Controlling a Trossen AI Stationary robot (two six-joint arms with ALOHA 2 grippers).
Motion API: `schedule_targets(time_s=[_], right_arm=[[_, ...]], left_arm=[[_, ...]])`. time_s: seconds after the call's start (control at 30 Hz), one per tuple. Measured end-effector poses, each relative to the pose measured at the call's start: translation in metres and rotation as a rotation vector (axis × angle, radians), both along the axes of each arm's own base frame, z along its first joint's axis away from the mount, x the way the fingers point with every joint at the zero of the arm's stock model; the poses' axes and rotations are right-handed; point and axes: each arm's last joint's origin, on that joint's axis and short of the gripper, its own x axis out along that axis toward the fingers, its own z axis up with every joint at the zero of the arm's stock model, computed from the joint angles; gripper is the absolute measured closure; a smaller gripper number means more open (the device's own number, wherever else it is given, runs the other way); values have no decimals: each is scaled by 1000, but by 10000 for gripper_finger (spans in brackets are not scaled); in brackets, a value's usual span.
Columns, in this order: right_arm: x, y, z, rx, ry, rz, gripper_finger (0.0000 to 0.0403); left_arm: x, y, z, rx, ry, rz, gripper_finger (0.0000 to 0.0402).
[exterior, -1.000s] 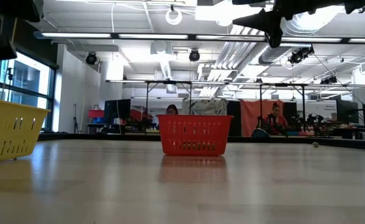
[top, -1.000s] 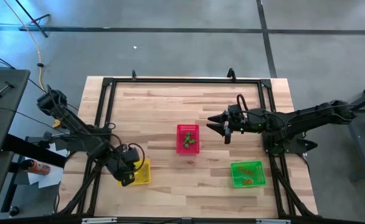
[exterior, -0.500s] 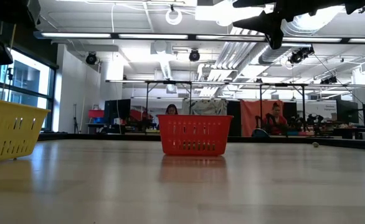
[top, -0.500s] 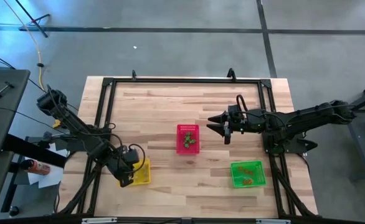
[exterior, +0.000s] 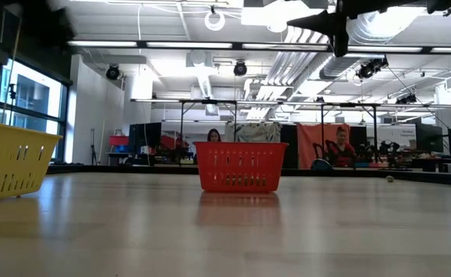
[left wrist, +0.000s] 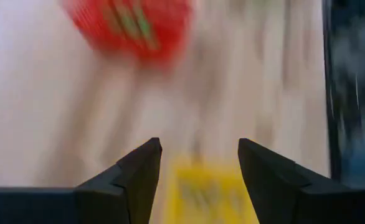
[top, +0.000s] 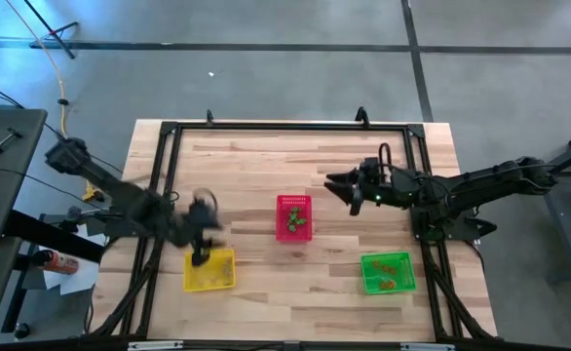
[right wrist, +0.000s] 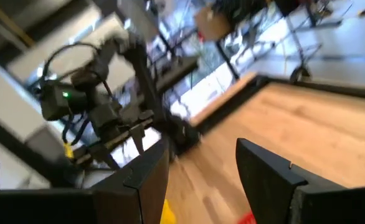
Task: Sort Halloween decoration
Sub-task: Put the white skull toy into the yellow bin
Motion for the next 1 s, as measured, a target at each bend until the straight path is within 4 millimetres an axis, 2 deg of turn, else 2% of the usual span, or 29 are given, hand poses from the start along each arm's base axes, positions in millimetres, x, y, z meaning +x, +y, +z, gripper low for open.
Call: schedule_targets(time_s=[0.13,0.23,0.4,0.47,0.6,0.73,0.83,0.9,1.0], right_arm=[[0,-5,8,10,-83,-90,221],[0,-13,9,11,-97,-139,221],[0,-36,12,-23,72,-242,221],[-2,-50,16,-44,160,-299,221],[-10,-78,28,-88,271,-389,221],[-18,-98,38,-137,337,-383,221],[-24,-107,38,-156,402,-360,221],[-32,-115,34,-84,462,-399,221],[-50,-132,13,193,593,-542,221]], left_arm=[[1,38,35,136,-291,167,197],[4,66,57,172,-467,272,199],[20,108,85,93,-754,284,199],[30,124,87,48,-818,284,199],[54,150,78,-10,-855,292,199],[70,164,77,-65,-958,339,200],[74,170,79,-61,-1022,351,199],[75,175,80,-26,-1043,369,198],[72,183,80,14,-1051,439,197]])
